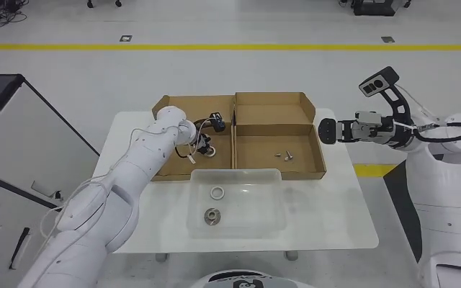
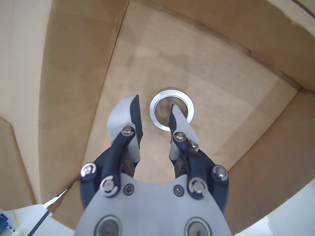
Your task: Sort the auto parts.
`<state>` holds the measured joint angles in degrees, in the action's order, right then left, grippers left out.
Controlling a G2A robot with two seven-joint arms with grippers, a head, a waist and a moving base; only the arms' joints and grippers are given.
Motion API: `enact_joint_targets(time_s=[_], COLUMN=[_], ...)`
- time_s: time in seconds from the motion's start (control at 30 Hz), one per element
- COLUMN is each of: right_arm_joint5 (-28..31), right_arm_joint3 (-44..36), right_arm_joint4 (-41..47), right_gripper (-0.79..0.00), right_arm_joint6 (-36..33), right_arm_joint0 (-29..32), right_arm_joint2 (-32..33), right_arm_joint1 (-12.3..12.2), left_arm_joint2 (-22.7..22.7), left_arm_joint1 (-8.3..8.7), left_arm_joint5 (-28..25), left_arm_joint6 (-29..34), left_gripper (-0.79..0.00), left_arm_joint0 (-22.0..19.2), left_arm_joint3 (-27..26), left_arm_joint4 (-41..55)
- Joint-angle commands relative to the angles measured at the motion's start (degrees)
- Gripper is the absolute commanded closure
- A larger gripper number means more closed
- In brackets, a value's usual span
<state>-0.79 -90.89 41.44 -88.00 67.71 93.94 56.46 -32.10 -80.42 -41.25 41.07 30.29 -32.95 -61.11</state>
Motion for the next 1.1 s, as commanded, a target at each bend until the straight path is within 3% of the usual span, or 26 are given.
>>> enact_joint_targets(time_s=[0.0, 0.03, 0.1, 0.33, 0.53, 0.73, 0.93, 1.07], right_arm_joint5=[0.0, 0.0, 0.0, 0.0, 0.0, 0.0, 0.0, 0.0], right_arm_joint3=[0.0, 0.0, 0.0, 0.0, 0.0, 0.0, 0.0, 0.0], right_arm_joint4=[0.0, 0.0, 0.0, 0.0, 0.0, 0.0, 0.0, 0.0], right_gripper=[-0.785, -0.785, -0.785, -0.785, -0.785, -0.785, -0.785, -0.785], right_arm_joint6=[0.0, 0.0, 0.0, 0.0, 0.0, 0.0, 0.0, 0.0], right_arm_joint0=[0.0, 0.0, 0.0, 0.0, 0.0, 0.0, 0.0, 0.0], right_arm_joint2=[0.0, 0.0, 0.0, 0.0, 0.0, 0.0, 0.0, 0.0], right_arm_joint1=[0.0, 0.0, 0.0, 0.0, 0.0, 0.0, 0.0, 0.0], left_arm_joint2=[-0.2, -0.4, -0.8, -3.1, -6.9, -11.5, -12.9, -12.5], left_arm_joint1=[-0.15, -0.18, -0.14, 1.51, 4.8, 9.37, 14.96, 18.95], left_arm_joint5=[-0.1, -0.1, -0.2, -4.6, -12.2, -16.2, -13.6, -8.9], left_arm_joint6=[-0.5, -0.6, -0.8, -1.0, 0.4, 5.8, 8.4, 13.1], left_gripper=[-0.619, -0.699, -0.785, -0.785, -0.785, -0.785, -0.785, -0.785], left_arm_joint0=[-0.6, -1.0, -1.8, -5.7, -6.4, -2.2, 4.2, 7.8], left_arm_joint3=[0.8, 1.1, 1.7, 0.6, -6.5, -20.2, -36.8, -48.0], left_arm_joint4=[0.2, 0.2, 0.3, -0.7, -0.7, -0.4, 5.4, 11.8])
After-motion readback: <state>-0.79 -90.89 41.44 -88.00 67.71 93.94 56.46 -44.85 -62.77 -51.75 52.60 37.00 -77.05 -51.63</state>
